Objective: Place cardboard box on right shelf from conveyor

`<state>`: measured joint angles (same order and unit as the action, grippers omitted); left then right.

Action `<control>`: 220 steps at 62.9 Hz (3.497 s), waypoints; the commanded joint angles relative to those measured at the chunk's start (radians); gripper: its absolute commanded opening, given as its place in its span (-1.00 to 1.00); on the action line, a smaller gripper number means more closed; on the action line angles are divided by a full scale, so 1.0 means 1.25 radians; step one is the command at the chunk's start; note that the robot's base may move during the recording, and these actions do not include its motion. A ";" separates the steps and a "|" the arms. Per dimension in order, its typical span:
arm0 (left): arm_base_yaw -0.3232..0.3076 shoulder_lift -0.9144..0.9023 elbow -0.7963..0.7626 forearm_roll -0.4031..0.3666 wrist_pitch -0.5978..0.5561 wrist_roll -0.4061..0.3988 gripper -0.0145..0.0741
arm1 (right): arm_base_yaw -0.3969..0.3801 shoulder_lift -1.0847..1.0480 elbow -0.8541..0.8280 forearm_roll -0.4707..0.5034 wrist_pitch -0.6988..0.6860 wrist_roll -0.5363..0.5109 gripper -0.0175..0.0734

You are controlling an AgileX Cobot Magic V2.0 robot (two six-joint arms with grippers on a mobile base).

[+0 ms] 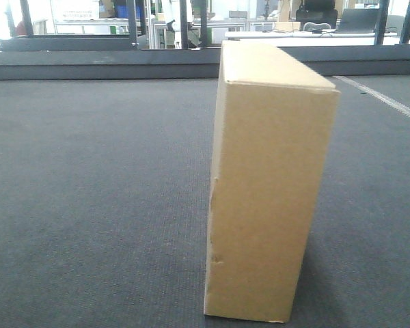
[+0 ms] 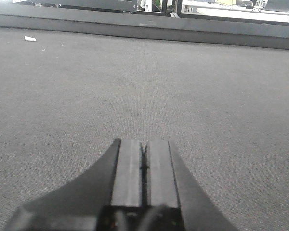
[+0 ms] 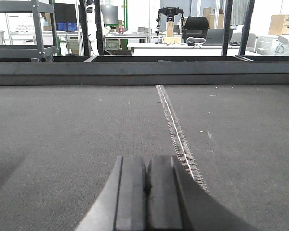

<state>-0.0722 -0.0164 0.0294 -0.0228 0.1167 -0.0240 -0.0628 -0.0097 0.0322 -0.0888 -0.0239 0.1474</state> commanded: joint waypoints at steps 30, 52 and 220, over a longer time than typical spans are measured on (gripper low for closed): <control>0.000 -0.006 0.008 0.001 -0.069 -0.004 -0.94 | -0.004 -0.014 -0.022 -0.004 -0.070 -0.006 -0.47; 0.000 -0.006 0.008 0.001 -0.069 -0.004 -0.94 | -0.004 0.067 -0.218 -0.004 0.124 -0.006 -0.47; 0.000 -0.006 0.008 0.001 -0.069 -0.004 -0.94 | 0.650 1.178 -1.175 -0.047 0.844 0.527 0.78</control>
<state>-0.0722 -0.0164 0.0294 -0.0228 0.1167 -0.0240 0.7455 1.4906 -1.3997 -0.1349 1.0564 0.8045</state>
